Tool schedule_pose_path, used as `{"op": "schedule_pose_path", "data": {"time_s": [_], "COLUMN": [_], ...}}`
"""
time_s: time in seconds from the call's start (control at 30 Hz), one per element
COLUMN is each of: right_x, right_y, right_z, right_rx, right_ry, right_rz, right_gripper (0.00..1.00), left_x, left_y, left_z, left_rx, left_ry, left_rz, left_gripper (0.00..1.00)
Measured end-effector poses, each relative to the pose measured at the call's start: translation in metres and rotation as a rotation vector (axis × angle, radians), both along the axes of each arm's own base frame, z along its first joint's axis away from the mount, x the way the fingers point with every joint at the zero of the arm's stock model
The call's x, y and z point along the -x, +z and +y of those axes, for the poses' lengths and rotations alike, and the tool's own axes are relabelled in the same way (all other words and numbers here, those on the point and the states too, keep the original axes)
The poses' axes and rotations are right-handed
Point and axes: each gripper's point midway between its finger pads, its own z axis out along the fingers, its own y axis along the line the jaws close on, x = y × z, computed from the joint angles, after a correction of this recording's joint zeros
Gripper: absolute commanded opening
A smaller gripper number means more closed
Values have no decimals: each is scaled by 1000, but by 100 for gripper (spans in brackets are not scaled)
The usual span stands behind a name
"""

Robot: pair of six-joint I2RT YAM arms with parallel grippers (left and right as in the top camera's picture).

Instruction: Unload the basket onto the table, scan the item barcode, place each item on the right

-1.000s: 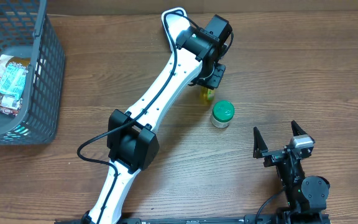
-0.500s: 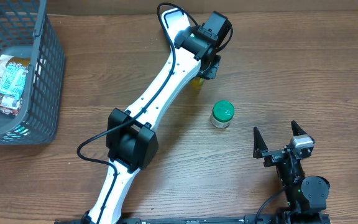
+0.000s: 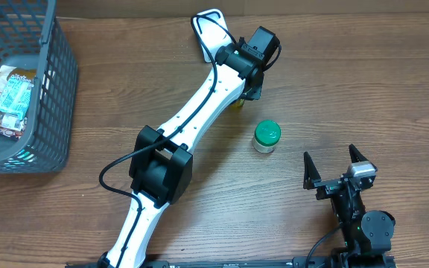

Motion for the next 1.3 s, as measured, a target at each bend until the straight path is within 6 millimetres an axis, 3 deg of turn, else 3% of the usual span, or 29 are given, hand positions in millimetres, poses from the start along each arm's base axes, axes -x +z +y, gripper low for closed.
{"op": "schedule_pose_path", "data": {"time_s": [0.2, 0.3, 0.53, 0.67, 0.8, 0.9, 1.03, 1.13, 1.3], "right_x": [0, 0, 0, 0, 0, 0, 0, 0, 0], "right_y": [0, 0, 0, 0, 0, 0, 0, 0, 0], "right_z": [0, 0, 0, 0, 0, 0, 0, 0, 0], "right_rx": [0, 0, 0, 0, 0, 0, 1, 0, 0], "right_ry": [0, 0, 0, 0, 0, 0, 0, 0, 0], "right_rz": [0, 0, 0, 0, 0, 0, -1, 0, 0], "right_gripper": [100, 100, 100, 100, 100, 100, 100, 100, 100], "left_x": [5, 7, 7, 0, -5, -4, -4, -1, 12], "left_y": [-2, -3, 2, 34, 89, 134, 188, 227, 265], "left_z": [3, 4, 0, -8, -1, 19, 63, 119, 210], "left_rx": [-7, -10, 2, 61, 107, 138, 167, 172, 160], "left_ry": [8, 15, -12, -52, -54, -26, 44, 141, 319], "left_rz": [22, 30, 31, -7, -75, -133, -211, -274, -333], "left_gripper": [76, 84, 90, 93, 93, 92, 91, 92, 93]}}
